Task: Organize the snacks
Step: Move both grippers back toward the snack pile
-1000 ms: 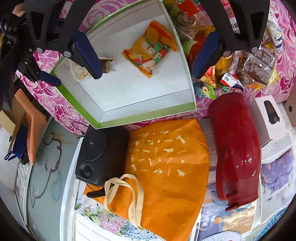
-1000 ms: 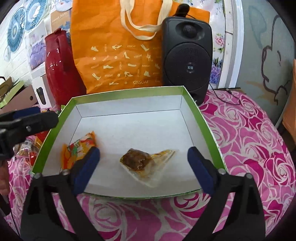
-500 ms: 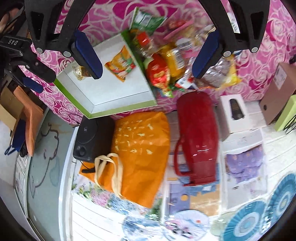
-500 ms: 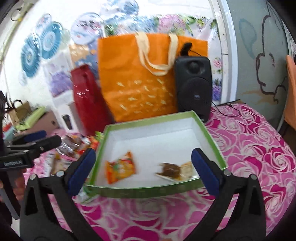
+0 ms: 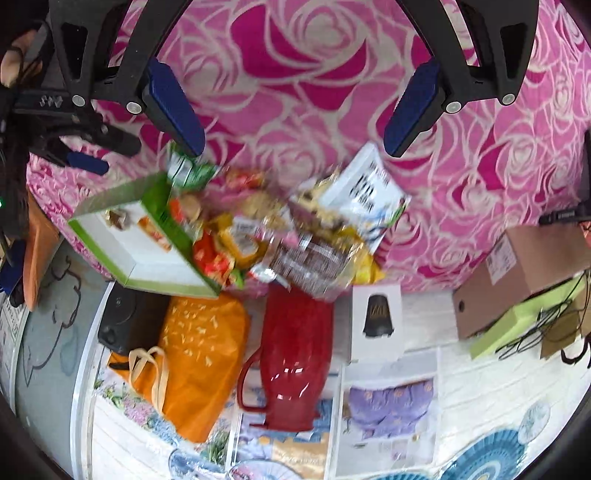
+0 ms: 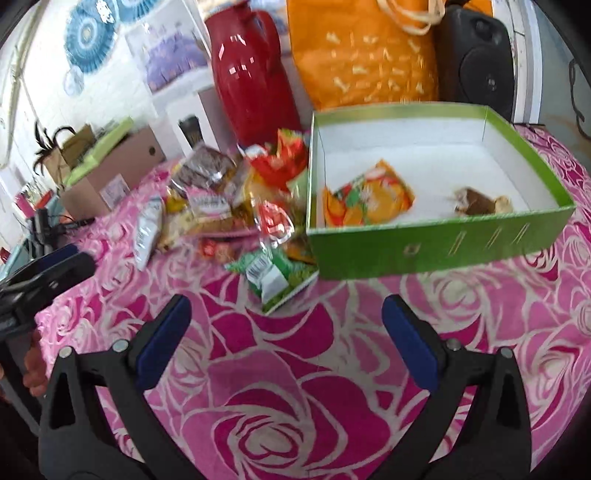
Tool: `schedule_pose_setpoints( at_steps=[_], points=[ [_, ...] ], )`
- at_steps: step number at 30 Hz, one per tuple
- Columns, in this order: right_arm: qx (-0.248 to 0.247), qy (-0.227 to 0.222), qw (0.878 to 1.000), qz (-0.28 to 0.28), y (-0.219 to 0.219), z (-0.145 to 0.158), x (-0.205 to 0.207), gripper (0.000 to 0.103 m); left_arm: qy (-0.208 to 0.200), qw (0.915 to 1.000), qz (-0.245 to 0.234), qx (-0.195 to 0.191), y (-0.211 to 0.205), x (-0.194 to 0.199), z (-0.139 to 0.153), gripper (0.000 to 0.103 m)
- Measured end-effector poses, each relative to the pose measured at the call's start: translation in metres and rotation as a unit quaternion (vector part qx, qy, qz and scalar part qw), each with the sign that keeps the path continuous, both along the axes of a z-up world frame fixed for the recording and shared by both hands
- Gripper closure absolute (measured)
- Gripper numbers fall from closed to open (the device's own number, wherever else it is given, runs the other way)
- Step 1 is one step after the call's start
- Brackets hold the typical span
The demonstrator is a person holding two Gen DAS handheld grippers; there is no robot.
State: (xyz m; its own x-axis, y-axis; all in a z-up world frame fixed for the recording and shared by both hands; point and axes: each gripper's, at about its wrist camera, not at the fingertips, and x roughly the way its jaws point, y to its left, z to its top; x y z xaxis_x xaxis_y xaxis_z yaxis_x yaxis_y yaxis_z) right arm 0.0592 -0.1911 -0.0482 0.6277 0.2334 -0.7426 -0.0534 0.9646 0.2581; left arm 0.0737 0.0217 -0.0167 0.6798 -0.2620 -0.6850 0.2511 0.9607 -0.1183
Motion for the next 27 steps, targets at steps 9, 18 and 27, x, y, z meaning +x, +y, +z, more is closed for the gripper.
schedule_pose_setpoints(
  at_steps=[9,18,27],
  points=[
    [0.025,0.029,0.999,-0.019,0.007,-0.027,0.033,0.013,0.003,0.9997,-0.022,-0.006,0.005,0.0,-0.011,0.004],
    [0.033,0.021,0.999,0.034,0.004,-0.017,0.006,0.101,0.02,0.9956,-0.087,-0.031,-0.028,0.038,-0.027,0.013],
    [0.013,0.008,0.999,0.029,-0.011,-0.014,-0.012,0.049,0.052,0.993,-0.106,-0.011,-0.066,0.098,-0.057,0.03]
  ],
)
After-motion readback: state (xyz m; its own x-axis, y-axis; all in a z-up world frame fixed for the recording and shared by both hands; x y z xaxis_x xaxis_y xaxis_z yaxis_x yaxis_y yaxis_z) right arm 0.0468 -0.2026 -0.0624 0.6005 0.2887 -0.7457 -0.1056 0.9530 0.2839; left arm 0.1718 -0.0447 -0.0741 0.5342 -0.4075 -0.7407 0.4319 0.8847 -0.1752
